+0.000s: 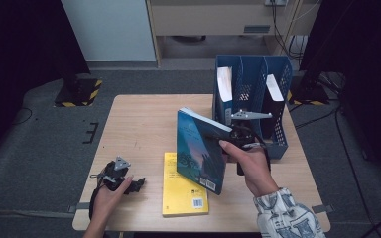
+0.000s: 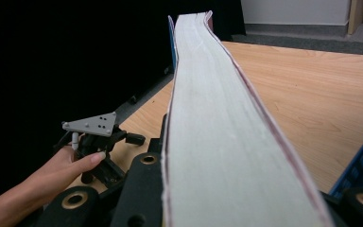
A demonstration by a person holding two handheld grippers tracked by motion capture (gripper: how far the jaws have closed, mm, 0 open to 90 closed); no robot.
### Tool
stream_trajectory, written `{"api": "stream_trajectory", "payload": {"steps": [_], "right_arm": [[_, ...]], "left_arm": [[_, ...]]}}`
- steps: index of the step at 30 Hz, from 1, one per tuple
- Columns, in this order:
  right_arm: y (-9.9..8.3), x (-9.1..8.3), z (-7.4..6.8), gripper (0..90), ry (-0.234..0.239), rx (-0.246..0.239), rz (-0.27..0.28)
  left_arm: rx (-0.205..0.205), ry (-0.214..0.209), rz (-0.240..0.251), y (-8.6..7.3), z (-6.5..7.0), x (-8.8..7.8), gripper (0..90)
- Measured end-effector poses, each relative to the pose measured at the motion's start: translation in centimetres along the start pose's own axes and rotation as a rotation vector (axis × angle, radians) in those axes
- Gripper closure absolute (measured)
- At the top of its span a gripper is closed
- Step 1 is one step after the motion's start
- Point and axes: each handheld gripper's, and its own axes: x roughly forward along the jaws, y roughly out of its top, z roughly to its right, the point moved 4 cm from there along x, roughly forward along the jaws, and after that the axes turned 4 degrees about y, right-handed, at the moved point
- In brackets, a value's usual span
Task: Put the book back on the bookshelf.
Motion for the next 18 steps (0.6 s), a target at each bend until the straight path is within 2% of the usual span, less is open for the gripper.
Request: {"api": "stream_trajectory", "payload": {"steps": [10, 18], "right_arm": [[-0.8, -2.6, 0.4, 73.1, -0.021, 0.010, 0.009], [-1.4, -5.3, 1.5, 73.1, -0.050, 0.030, 0.030]], "left_arm": [[-0.003, 0.007, 0.036, -0.2, 0.0, 0.2, 0.0], [-0.005, 0.008, 0.038, -0.2, 0.1, 0.2, 0.0]]}}
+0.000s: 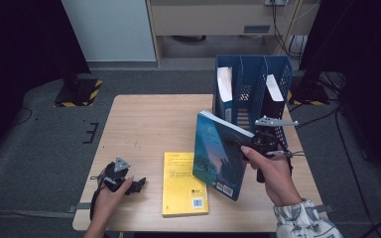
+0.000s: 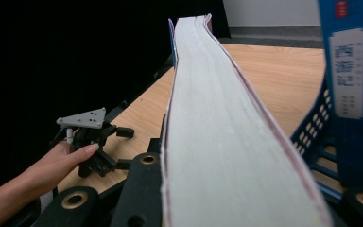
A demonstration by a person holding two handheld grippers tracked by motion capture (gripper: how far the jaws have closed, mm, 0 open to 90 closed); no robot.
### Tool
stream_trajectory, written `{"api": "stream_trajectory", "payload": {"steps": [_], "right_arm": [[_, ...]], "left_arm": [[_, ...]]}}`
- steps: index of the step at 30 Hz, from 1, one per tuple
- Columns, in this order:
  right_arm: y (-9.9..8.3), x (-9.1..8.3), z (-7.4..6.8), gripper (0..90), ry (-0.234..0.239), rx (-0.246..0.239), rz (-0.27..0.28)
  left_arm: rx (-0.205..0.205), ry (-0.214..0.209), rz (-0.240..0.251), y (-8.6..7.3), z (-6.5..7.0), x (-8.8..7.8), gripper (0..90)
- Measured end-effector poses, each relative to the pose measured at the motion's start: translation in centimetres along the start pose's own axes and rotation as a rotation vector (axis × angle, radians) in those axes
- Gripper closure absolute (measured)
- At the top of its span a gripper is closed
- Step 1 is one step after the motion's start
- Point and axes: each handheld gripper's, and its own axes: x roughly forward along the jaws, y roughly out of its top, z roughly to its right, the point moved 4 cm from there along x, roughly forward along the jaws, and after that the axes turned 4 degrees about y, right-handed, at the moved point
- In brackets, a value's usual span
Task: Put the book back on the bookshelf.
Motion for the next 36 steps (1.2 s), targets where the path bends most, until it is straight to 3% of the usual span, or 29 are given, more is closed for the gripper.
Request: {"api": "stream_trajectory", "payload": {"steps": [11, 21, 36], "right_arm": [[-0.3, -3.0, 1.2, 73.0, -0.042, 0.026, 0.023], [2.3, -5.7, 1.2, 73.0, -0.049, 0.051, 0.070], [6.0, -8.7, 2.7, 72.9, -0.122, 0.081, 0.103]], "left_arm": [[0.001, 0.000, 0.000, 0.0, 0.0, 0.0, 0.0], [0.001, 0.000, 0.000, 0.0, 0.0, 0.0, 0.0], [-0.009, 0.006, 0.003, 0.0, 0.1, 0.0, 0.0]]}}
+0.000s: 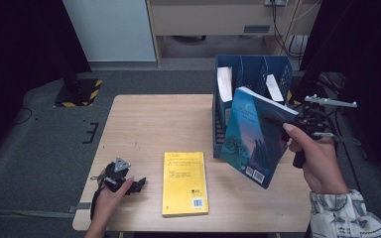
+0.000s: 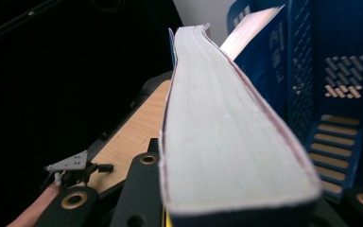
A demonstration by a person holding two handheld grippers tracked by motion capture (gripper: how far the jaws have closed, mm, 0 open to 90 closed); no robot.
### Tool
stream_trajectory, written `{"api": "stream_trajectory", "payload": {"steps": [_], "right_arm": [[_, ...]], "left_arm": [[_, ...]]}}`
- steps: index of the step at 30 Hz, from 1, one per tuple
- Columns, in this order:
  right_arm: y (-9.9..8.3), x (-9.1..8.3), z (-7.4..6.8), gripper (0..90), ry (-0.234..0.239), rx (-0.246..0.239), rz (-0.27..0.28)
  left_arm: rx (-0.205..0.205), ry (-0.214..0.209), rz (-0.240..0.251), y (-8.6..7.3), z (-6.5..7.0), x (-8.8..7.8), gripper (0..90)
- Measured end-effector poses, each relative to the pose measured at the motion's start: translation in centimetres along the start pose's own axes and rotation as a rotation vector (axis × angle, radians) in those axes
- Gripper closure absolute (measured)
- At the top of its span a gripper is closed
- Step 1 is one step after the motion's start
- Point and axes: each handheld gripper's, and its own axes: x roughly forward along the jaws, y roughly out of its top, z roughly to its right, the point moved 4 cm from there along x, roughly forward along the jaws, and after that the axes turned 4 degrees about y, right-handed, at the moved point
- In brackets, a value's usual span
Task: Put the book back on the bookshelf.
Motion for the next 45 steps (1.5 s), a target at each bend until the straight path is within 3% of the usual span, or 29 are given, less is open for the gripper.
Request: {"api": "stream_trajectory", "payload": {"steps": [13, 19, 26, 45], "right_arm": [[3.7, -0.3, 2.3, 72.9, -0.111, 0.024, 0.039], [4.8, 0.6, 3.4, 73.0, -0.177, 0.021, 0.041], [5.6, 1.7, 4.9, 72.9, -0.233, 0.023, 0.043], [6.2, 4.3, 6.7, 73.1, -0.355, 0.002, 0.044]], "left_arm": [[0.005, 0.001, -0.004, 0.0, 0.0, 0.0, 0.0], [-0.004, 0.000, 0.000, 0.0, 0.1, 0.0, 0.0], [-0.002, 0.001, 0.000, 0.0, 0.0, 0.0, 0.0], [0.001, -0.001, 0.002, 0.0, 0.1, 0.0, 0.0]]}}
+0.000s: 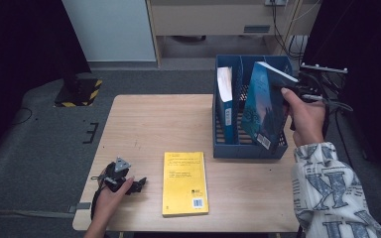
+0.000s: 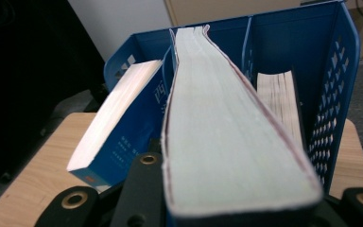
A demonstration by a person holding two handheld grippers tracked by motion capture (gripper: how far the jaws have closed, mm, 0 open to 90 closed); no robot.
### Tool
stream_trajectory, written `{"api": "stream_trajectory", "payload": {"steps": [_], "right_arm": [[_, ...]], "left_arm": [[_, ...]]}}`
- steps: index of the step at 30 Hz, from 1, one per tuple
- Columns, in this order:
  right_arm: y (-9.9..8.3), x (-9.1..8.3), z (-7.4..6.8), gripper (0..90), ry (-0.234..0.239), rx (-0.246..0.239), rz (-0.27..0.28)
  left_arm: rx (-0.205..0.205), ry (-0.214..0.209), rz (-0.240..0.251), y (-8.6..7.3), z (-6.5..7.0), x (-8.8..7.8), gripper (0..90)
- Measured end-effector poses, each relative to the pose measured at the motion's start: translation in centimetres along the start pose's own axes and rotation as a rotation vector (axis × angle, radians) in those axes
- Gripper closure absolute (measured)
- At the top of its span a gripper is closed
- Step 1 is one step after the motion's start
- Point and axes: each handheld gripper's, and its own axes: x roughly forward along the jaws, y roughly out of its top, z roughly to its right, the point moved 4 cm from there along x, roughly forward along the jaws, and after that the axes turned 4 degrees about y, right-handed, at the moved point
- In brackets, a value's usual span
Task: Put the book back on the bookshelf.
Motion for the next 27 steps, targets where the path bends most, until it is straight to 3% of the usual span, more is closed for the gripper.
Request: {"api": "stream_trajectory", "payload": {"steps": [27], "right_arm": [[0.2, 5.4, -1.5, 73.0, -0.053, 0.001, 0.033]], "left_arm": [[0.008, -0.008, -0.003, 0.1, 0.1, 0.0, 0.0]]}}
